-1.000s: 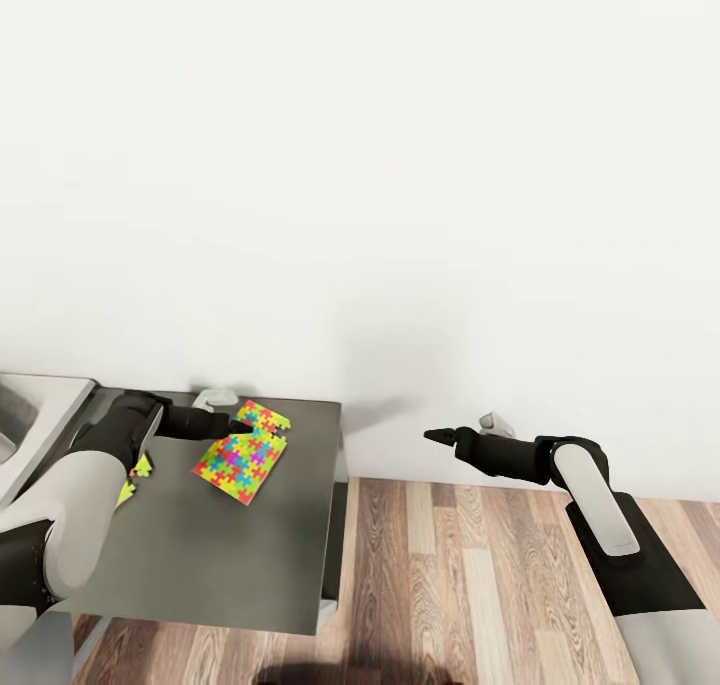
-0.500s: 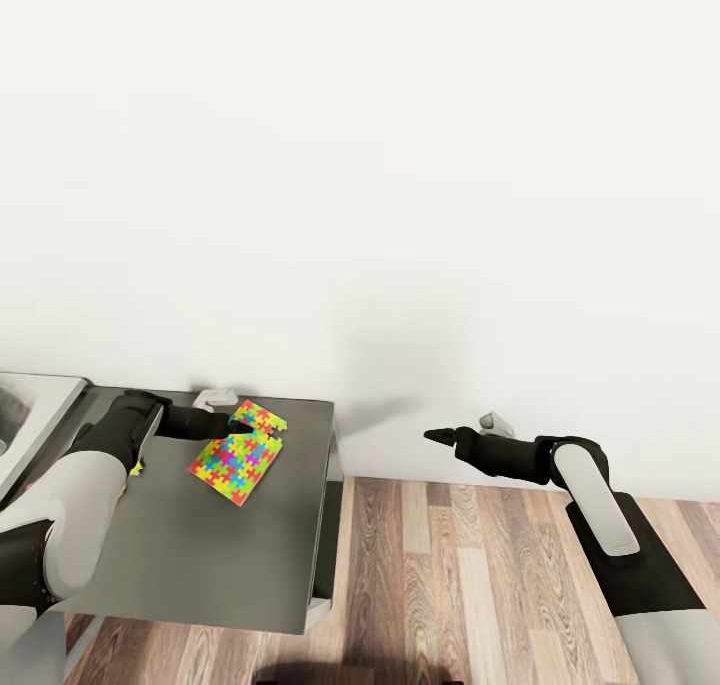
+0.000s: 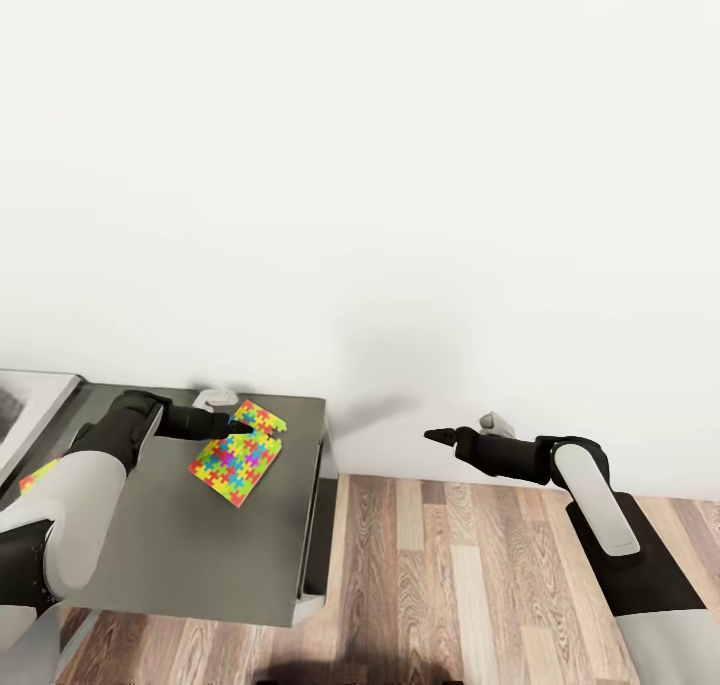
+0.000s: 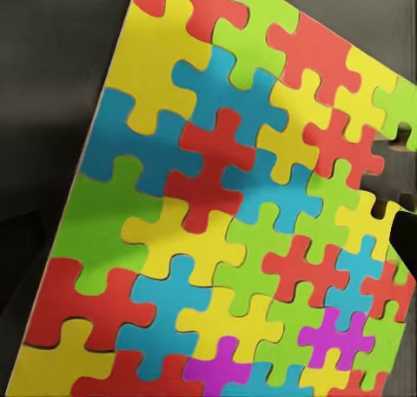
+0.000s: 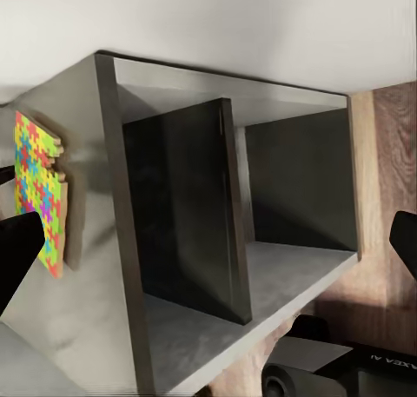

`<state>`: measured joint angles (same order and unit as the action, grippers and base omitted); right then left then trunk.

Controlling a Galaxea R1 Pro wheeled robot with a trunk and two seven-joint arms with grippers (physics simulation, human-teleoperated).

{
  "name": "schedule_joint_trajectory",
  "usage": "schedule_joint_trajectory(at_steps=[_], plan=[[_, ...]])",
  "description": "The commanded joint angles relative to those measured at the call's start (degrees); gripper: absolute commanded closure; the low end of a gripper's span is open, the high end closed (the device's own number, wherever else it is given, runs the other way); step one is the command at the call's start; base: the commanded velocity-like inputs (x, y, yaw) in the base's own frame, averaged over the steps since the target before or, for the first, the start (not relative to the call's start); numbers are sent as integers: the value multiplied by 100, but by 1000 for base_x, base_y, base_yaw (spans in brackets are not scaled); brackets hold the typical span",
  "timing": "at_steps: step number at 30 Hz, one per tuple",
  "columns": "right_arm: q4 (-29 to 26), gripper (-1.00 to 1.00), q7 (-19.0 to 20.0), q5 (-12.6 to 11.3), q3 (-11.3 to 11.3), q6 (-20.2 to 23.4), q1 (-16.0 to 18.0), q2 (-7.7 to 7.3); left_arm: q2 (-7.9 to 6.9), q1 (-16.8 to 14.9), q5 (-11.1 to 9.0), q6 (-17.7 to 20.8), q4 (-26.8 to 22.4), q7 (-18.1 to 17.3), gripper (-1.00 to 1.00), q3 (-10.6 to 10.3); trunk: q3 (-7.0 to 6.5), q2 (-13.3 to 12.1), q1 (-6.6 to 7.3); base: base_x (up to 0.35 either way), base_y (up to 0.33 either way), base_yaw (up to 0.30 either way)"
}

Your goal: Put all the toys in the child's room - the three board games (two on the bed and one on the table), the two jigsaw puzzles on the table, and the tennis ball on the table - inside the toy box on the table in the child's room.

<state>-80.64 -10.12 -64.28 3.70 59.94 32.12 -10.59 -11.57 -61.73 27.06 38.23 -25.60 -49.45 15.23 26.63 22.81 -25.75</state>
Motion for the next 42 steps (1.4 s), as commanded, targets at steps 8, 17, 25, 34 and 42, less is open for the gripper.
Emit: schedule_joint_trajectory(at_steps=[8, 17, 25, 34, 42], plan=[[-4, -100, -60, -58, 8, 7, 5, -5, 6, -5, 54, 35, -6, -47, -100, 50, 9, 11, -3, -31, -117, 0], [-4, -100, -61, -64, 8, 7, 5, -5, 6, -5, 54, 35, -6, -56, -100, 51, 9, 11, -3, -48, -166, 0], [-4, -100, -62, -67, 8, 7, 4, -5, 6, -5, 54, 41, -6, -56, -100, 51, 9, 11, -3, -76, -149, 0], [-4, -100, -60, -67, 8, 7, -4, -5, 6, -5, 48, 44, -6, -56, -100, 51, 9, 11, -3, -48, -133, 0], [-4, -100, -60, -67, 8, 7, -3, -5, 6, -5, 50, 49, -6, -56, -100, 51, 9, 11, -3, -27, -156, 0]])
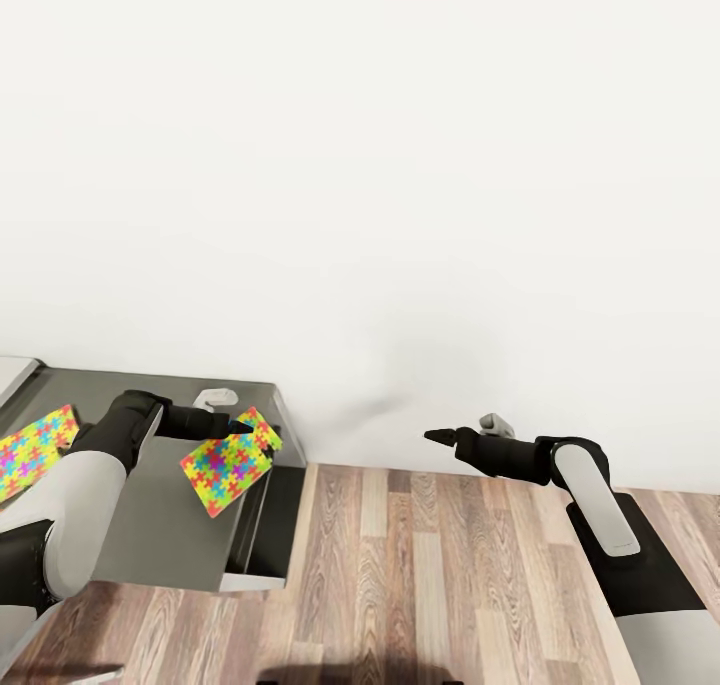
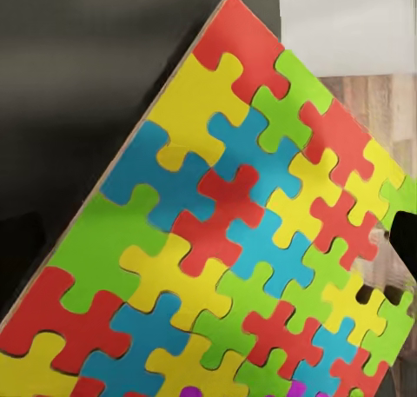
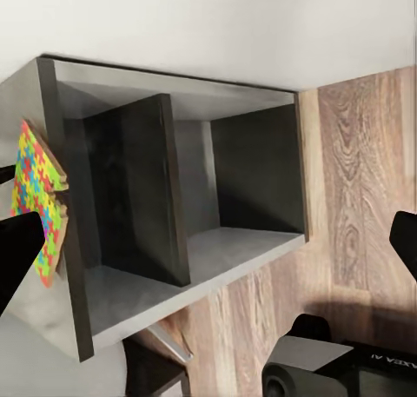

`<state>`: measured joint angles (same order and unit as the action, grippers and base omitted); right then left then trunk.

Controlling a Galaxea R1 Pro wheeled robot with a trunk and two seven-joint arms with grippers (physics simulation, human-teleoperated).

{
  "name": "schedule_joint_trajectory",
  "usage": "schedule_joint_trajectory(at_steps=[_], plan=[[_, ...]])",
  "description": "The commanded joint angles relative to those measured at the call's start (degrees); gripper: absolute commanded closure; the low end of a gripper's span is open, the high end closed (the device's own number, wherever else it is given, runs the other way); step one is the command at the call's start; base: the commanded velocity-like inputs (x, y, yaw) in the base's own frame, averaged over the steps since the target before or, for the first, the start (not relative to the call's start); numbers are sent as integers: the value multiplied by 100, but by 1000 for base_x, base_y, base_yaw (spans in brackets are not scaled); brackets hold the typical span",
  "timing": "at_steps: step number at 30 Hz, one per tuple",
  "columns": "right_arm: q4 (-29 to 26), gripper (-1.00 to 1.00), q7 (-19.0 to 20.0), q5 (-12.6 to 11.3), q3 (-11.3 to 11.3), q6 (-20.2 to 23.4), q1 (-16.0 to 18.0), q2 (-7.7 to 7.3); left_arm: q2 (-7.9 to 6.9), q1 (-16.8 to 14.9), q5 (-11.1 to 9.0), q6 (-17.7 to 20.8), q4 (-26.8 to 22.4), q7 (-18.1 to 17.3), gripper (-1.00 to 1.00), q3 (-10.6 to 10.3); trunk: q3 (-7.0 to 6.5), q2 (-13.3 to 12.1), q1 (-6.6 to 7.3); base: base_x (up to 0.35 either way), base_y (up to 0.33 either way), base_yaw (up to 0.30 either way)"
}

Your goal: Put all the toys in the child's room - the three board games (two on the bed and one on the table), the two jigsaw puzzles on the table, and the tennis ball on the table - inside the toy box on the table in the child's room.

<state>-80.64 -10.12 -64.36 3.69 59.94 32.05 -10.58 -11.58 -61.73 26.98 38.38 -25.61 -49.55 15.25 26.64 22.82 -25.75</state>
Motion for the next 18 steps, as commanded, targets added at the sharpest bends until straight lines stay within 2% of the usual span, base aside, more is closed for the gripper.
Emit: schedule_joint_trajectory(at_steps=[1, 9, 13, 17, 18], plan=[[-5, -100, -60, -59, 8, 6, 4, -5, 6, -5, 57, 36, -6, -46, -100, 48, 9, 10, -3, -8, -129, 0], [11, -100, -55, -75, 8, 6, -4, 5, 3, -5, 59, 44, -6, -44, -100, 48, 9, 10, -3, -2, -94, 0], [265, -100, 35, -123, 8, 6, -42, 16, -8, -8, 59, 56, -6, -49, -100, 70, 9, 10, -3, 0, -11, 0], [671, -100, 552, -138, 8, 6, -54, 57, -69, -13, 49, 68, -22, -77, -100, 99, 9, 10, -3, 0, -2, 0], [839, -100, 825, -124, 15, 6, -55, 70, -84, -13, 51, 70, -27, -96, -100, 104, 9, 10, -3, 0, 0, 0]])
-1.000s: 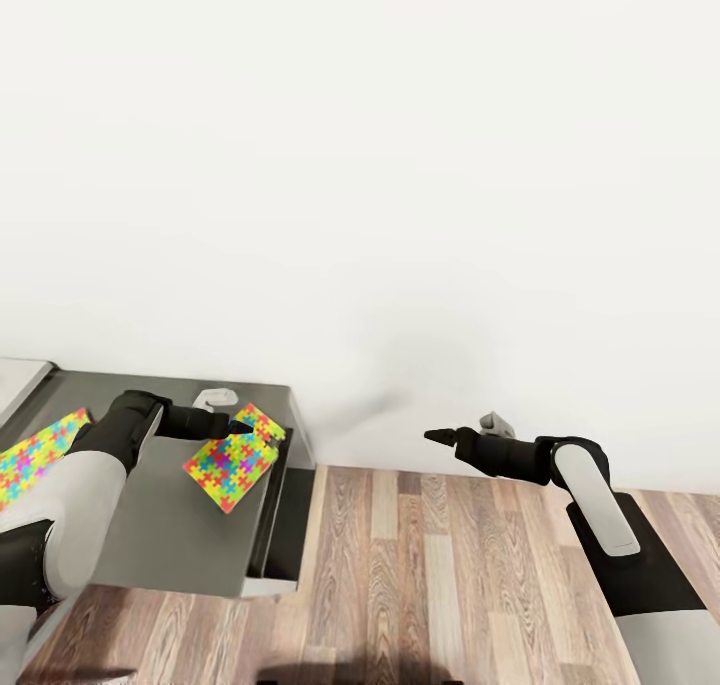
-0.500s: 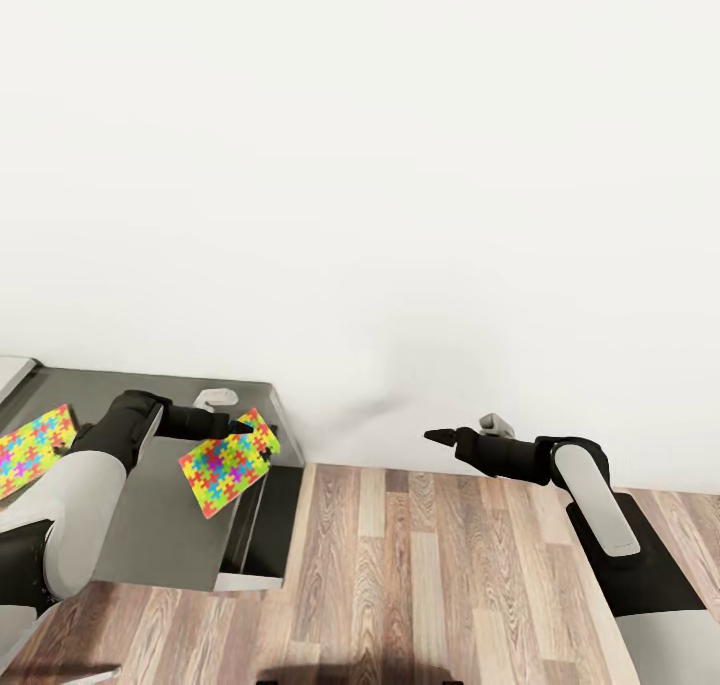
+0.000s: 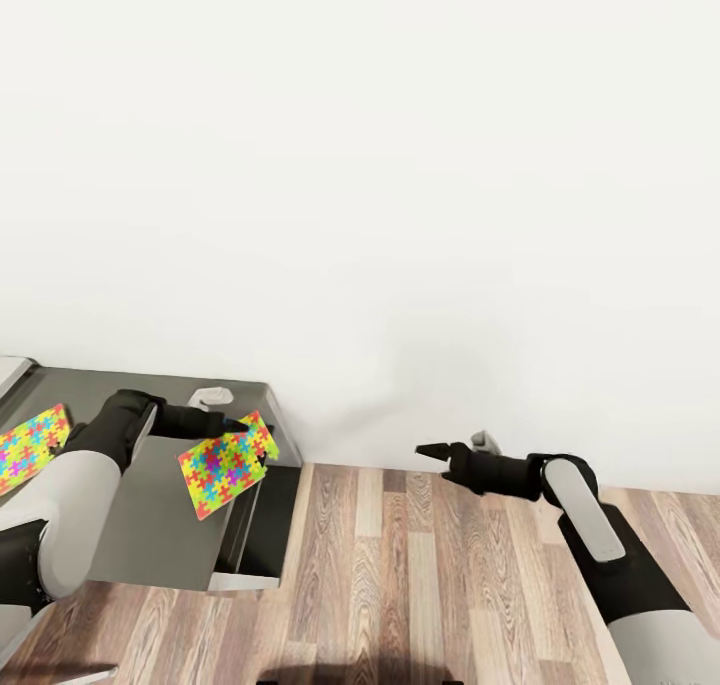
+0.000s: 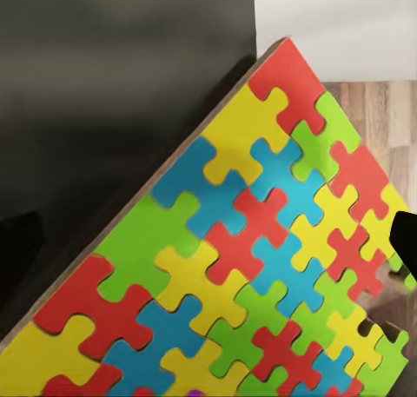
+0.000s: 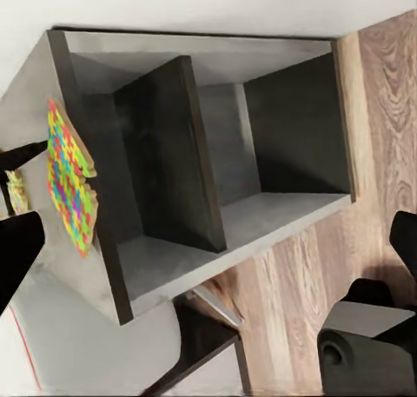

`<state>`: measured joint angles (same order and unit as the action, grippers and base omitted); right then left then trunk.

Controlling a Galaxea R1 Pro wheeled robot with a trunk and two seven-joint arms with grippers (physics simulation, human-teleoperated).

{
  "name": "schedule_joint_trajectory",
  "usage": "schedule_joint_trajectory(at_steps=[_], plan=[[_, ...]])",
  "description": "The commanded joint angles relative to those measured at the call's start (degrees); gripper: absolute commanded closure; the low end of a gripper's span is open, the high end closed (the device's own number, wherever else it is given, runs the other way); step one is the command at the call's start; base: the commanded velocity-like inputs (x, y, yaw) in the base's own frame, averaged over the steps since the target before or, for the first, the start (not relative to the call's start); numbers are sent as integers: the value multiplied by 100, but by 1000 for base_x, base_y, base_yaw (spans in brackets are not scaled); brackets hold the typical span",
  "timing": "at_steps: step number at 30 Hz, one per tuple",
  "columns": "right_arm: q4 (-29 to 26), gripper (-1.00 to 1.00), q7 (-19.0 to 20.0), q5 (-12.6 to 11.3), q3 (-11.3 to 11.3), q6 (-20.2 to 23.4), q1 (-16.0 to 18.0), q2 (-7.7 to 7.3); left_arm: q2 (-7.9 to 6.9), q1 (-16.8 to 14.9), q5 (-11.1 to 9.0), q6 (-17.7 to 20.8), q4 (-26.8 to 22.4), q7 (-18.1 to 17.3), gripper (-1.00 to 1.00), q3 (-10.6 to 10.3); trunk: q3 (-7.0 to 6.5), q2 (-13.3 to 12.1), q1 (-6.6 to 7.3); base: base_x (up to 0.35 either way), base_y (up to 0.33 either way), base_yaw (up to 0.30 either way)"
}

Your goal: Put all the toys in the child's room - the three board games (two on the bed and one on the table), the two jigsaw puzzles on the table, and the tennis ball on the table - inside the toy box on the table in the child's room.

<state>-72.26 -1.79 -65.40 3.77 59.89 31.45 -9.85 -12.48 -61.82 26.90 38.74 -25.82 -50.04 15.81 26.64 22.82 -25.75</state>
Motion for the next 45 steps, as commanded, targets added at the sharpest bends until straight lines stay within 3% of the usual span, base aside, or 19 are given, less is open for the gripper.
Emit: schedule_joint_trajectory(at_steps=[1, 3, 6, 17, 21, 23, 24, 27, 30, 37, 40, 41, 45], plan=[[91, -100, 132, -10, 10, 11, 4, 2, -2, -5, 57, 35, -10, -54, -100, 51, 9, 10, -3, 0, 0, 0], [363, -100, 515, 21, 14, 11, 3, 14, -37, -9, 51, 41, -19, -69, -100, 60, 9, 10, -3, 0, 0, 0], [583, -100, 777, 38, 21, 11, 2, 20, -74, -18, 36, 43, -28, -77, -100, 65, 9, 10, -3, 0, 0, 0], [815, -100, 1039, 61, 27, 11, 2, 35, -291, -47, -26, 96, -60, -271, -100, 84, 9, 10, -3, 0, 0, 0], [817, -100, 1059, 63, 207, -202, 2, 32, -376, -49, -20, 156, -149, -696, -100, 82, 9, 10, -3, 0, 0, 0], [819, -100, 1068, 61, 375, -342, 2, 28, -410, -49, -16, 192, -215, -877, -100, 79, 9, 10, -3, 0, 0, 0], [824, -100, 1074, 58, 565, -469, 2, 23, -435, -50, -12, 233, -291, -1044, -100, 76, 9, 10, -3, 0, 0, 0], [821, -100, 1083, 56, 795, -609, 2, 22, -472, -50, -4, 310, -414, -1254, -100, 74, 9, 10, -3, 0, 0, 0], [828, -100, 1090, 56, 987, -728, 3, 32, -601, -50, -10, 417, -601, -1560, -100, 77, 9, 10, -3, 0, 0, 0], [842, -100, 1094, 36, 1076, -975, 2, 48, -892, -50, 3, 562, -828, -2488, -100, 67, 9, 10, -3, 0, 0, 0], [853, -100, 1140, 13, 1084, -1074, 2, 82, -1010, -48, 41, 602, -1018, -3118, -100, 32, 9, 10, -3, 0, 0, 0], [860, -100, 1205, 10, 1090, -1100, 2, 94, -1063, -44, 54, 619, -1134, -3421, -100, 21, 9, 10, -3, 0, 0, 0], [885, -100, 1527, 17, 1093, -1134, 2, 117, -1195, -27, 65, 706, -1449, -3996, -100, 7, 9, 10, -3, 0, 0, 0]])
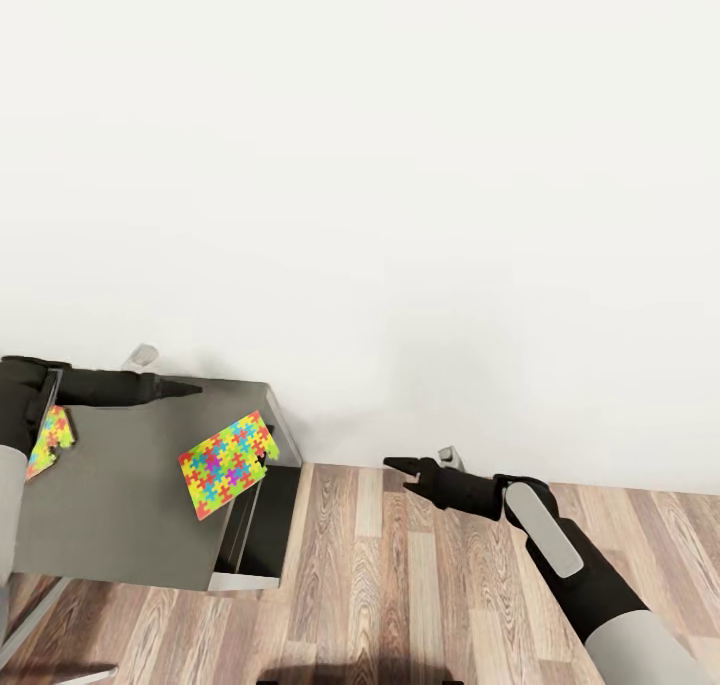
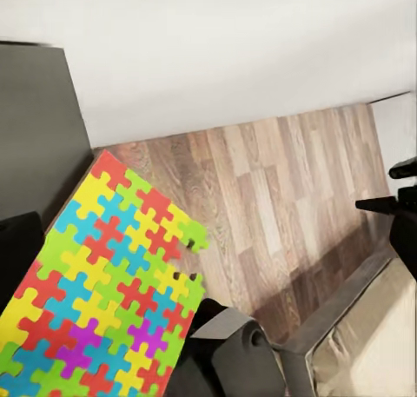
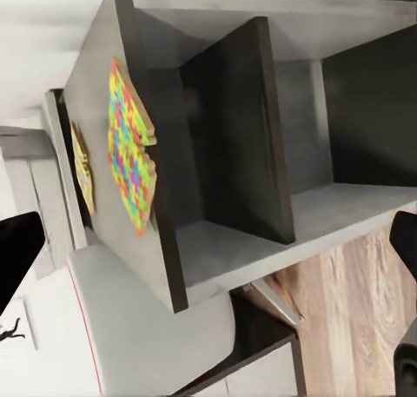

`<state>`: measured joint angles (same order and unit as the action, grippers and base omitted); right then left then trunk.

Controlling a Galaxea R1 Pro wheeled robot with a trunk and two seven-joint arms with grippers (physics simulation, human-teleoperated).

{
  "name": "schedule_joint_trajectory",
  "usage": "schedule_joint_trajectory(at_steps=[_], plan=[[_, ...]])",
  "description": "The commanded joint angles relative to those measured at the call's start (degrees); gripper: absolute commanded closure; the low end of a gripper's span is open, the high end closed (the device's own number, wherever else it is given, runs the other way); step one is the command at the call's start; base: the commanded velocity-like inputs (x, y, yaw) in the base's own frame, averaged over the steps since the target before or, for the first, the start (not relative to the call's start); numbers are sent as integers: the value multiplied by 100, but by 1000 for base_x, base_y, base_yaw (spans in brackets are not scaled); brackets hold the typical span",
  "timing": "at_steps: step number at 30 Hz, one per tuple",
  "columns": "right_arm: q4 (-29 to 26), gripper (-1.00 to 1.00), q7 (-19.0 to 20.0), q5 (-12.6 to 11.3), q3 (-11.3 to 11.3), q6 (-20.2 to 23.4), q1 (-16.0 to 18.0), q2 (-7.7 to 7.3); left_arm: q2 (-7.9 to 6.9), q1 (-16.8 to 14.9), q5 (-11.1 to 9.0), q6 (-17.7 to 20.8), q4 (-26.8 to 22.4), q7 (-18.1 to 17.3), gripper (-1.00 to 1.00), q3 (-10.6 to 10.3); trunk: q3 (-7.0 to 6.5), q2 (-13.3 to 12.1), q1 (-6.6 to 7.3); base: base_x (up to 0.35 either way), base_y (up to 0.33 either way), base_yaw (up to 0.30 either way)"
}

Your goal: Put all the toys in the child's room - the three board games (two on the bed and one on the table), the two jigsaw puzzles on the table, and the tennis ball on the table - inside the toy box on the table in the child's room.

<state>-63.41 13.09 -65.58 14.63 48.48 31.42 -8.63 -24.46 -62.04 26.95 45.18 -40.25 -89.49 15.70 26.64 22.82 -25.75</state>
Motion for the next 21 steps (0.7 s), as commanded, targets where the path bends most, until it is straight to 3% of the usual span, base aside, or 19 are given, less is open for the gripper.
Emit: schedule_joint_trajectory(at_steps=[1, 4, 9, 15, 21], plan=[[4, -100, 129, 42, 8, 1, 4, -1, -25, 0, 60, 86, -68, -51, -100, 16, 9, 9, -3, 0, 0, 0], [15, -100, 503, 63, 13, -21, 4, 7, -127, 10, 52, 168, -276, -51, -100, 7, 9, 9, -3, 0, 0, 0], [30, -100, 785, 76, 22, -99, 4, 107, -193, 20, 43, 212, -413, -51, -100, -1, 9, 9, -3, -16, 12, 0], [279, -100, 926, 86, 37, -249, 8, 354, -213, 25, 24, 226, -470, -51, -100, -27, 9, 9, -3, -66, 82, 0], [379, -100, 936, 144, 55, -277, 5, 410, -216, 25, -12, 228, -481, -51, -100, -45, 9, 9, -3, -50, 35, 0]])
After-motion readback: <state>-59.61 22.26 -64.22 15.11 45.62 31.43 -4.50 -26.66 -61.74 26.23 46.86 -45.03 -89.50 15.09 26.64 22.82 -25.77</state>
